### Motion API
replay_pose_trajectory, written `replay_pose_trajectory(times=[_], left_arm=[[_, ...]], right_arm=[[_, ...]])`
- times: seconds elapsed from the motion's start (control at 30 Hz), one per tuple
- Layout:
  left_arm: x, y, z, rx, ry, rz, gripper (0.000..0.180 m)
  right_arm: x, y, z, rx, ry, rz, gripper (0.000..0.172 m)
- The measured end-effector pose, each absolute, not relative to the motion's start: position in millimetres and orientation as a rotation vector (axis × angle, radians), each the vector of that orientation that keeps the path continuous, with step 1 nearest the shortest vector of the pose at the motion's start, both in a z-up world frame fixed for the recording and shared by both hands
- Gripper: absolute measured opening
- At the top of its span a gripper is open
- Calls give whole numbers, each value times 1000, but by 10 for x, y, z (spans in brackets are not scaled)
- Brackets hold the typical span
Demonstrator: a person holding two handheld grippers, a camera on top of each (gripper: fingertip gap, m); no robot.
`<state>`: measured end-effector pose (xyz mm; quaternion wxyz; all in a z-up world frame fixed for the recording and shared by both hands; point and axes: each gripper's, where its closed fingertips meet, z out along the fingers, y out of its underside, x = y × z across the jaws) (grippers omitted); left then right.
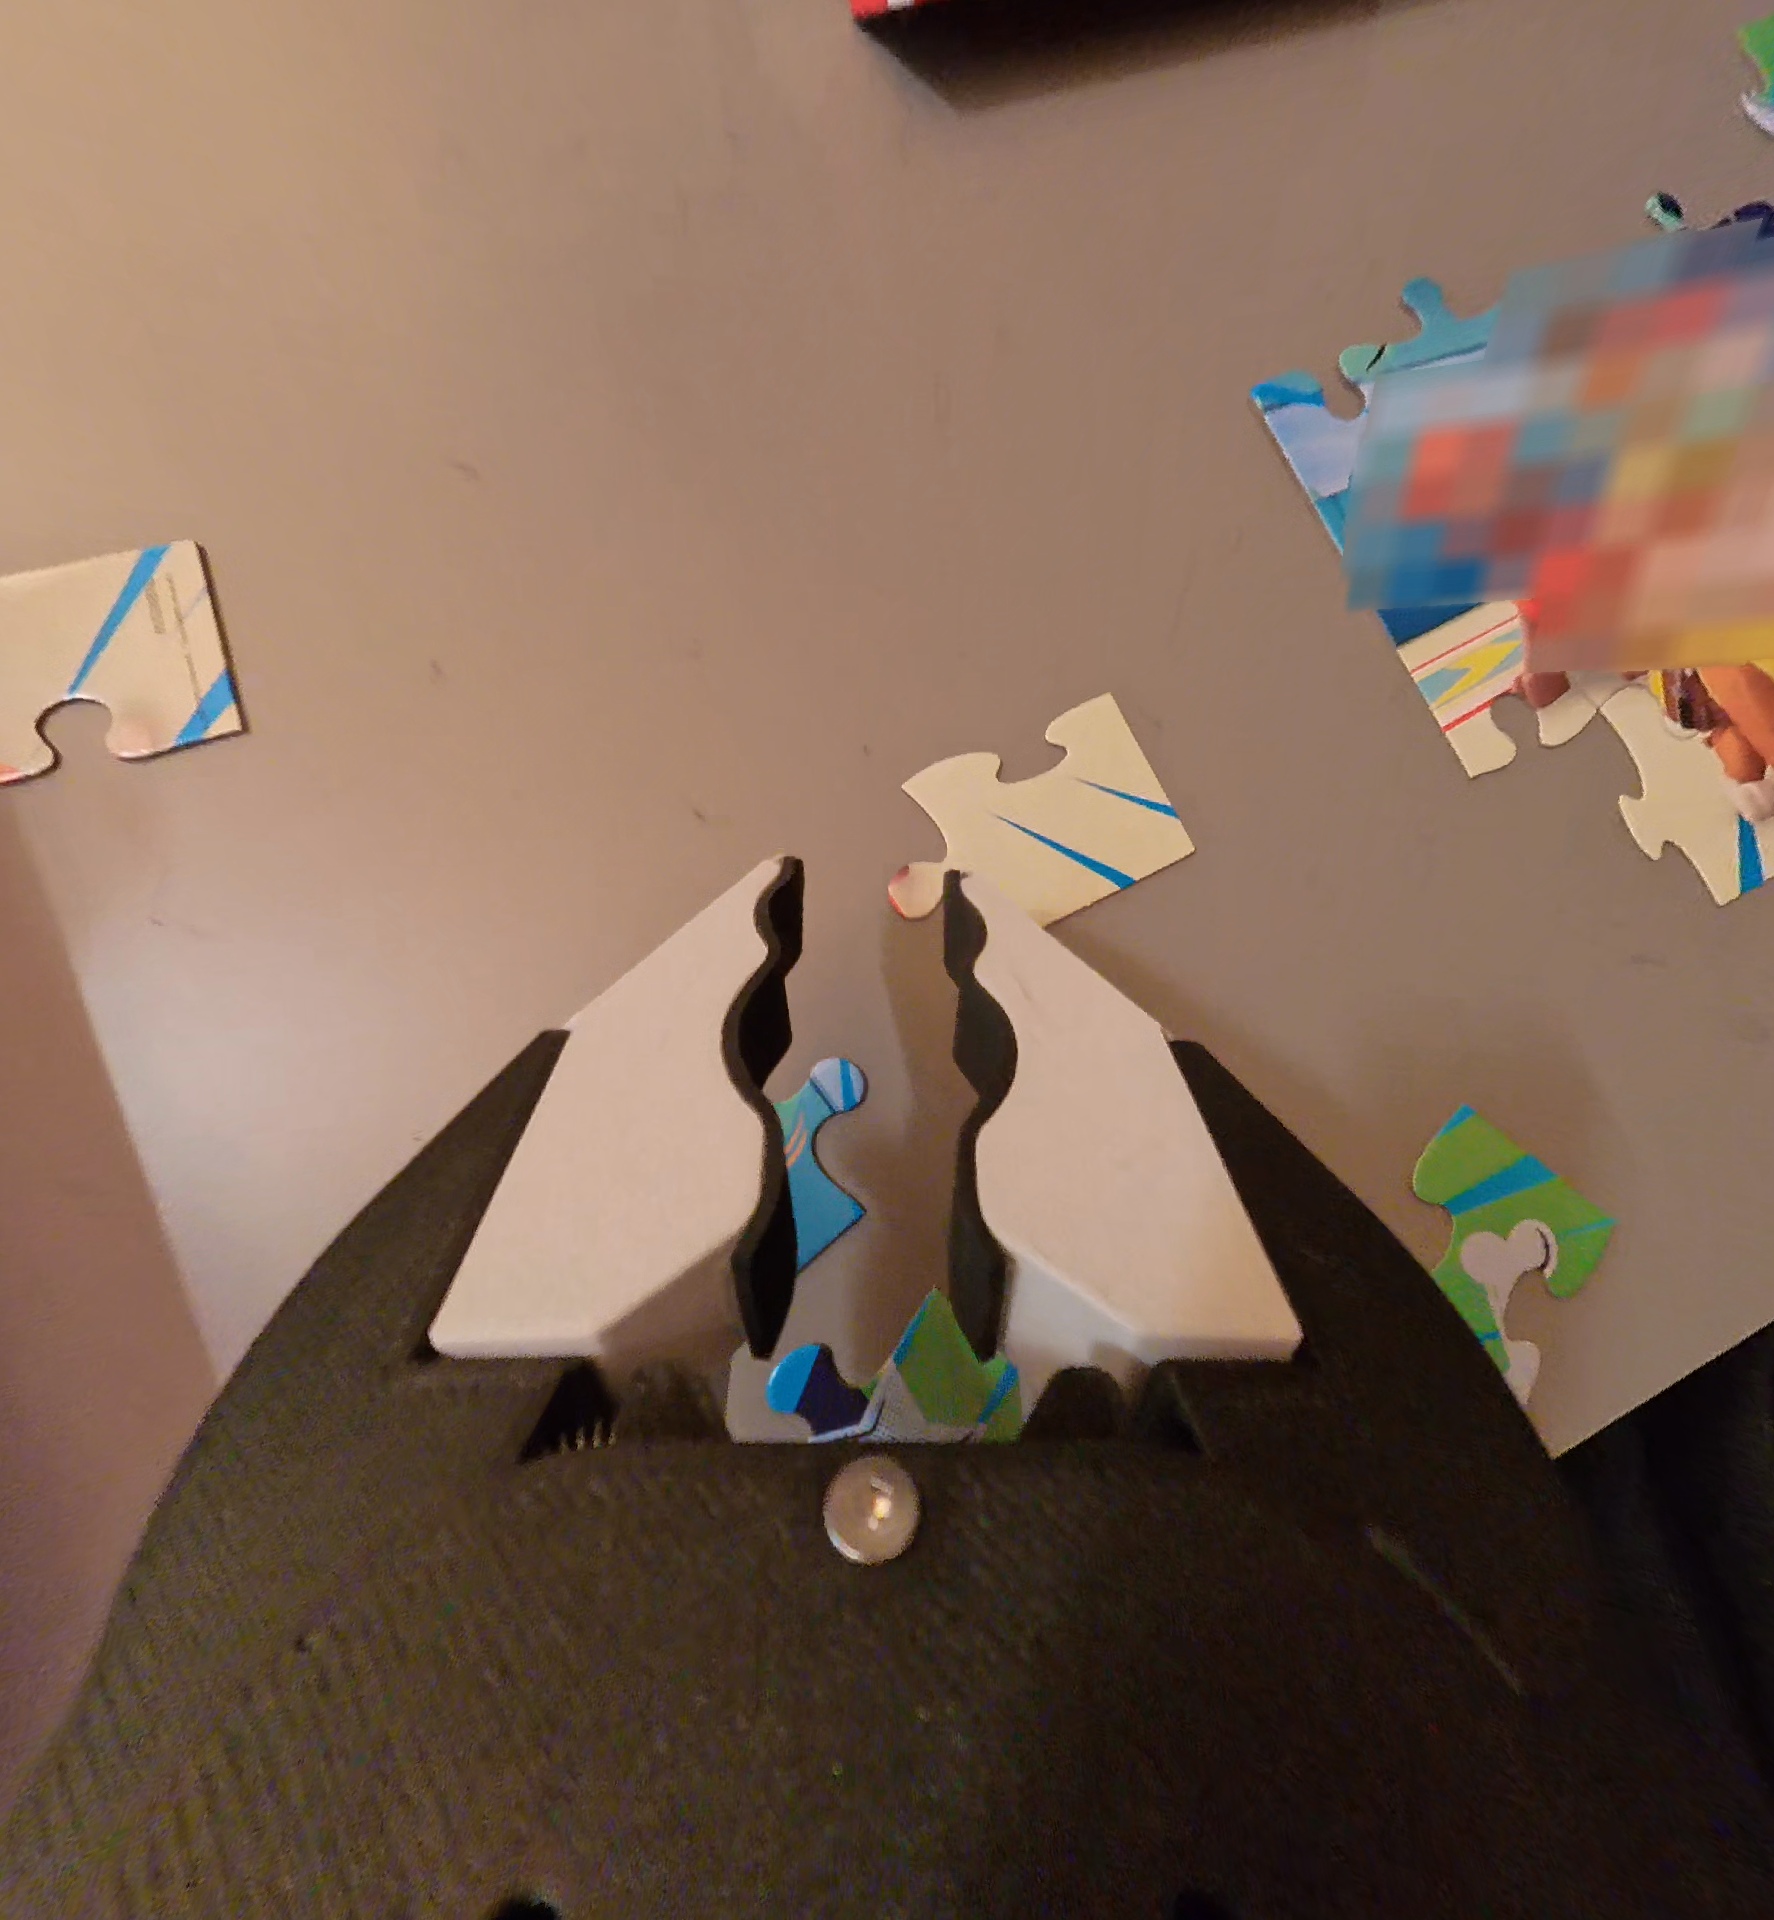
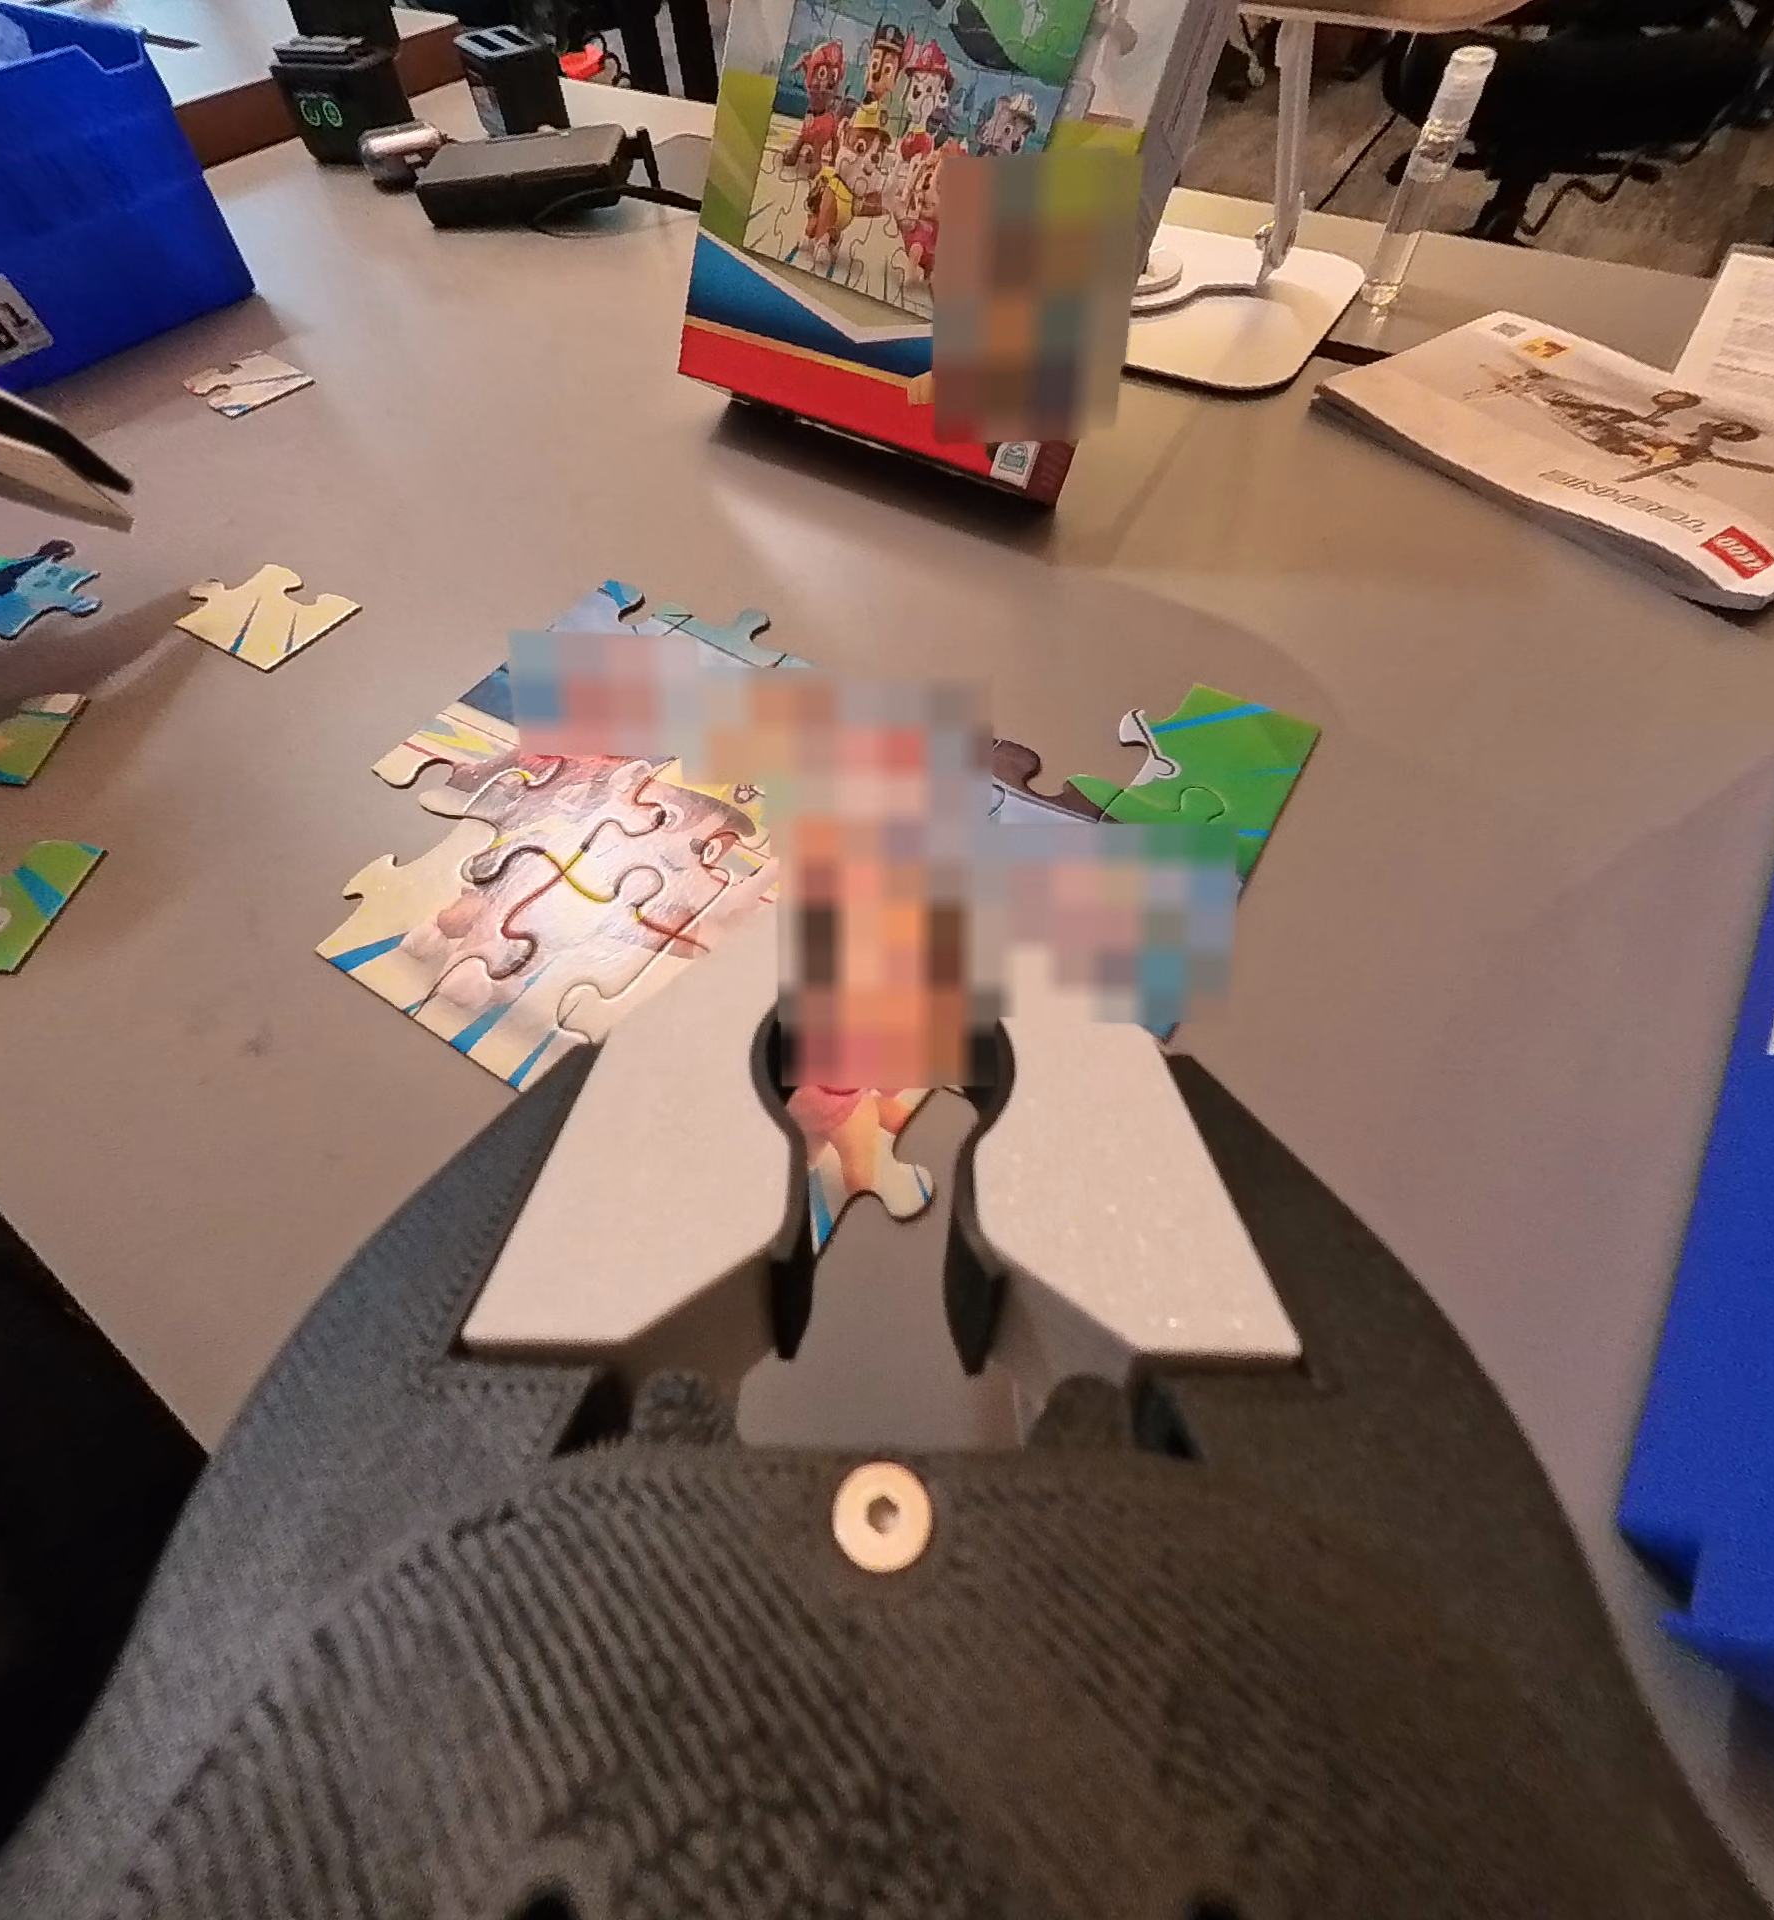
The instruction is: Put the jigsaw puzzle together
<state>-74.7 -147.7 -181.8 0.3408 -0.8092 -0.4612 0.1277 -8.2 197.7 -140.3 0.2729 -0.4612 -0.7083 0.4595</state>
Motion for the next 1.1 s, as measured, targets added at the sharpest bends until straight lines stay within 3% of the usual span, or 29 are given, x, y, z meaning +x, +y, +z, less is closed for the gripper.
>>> replay_pose_trajectory(times=[0.77, 1.1], left_arm=[[-633, -1432, -1914, -2121, -1185, 280, 23], [-738, -1385, -2006, -2183, -1135, 319, 14]], right_arm=[[-89, 1723, -1427, -1246, -1900, 1358, 19], [-55, 2040, -1345, -1301, -1808, 1337, 18]])
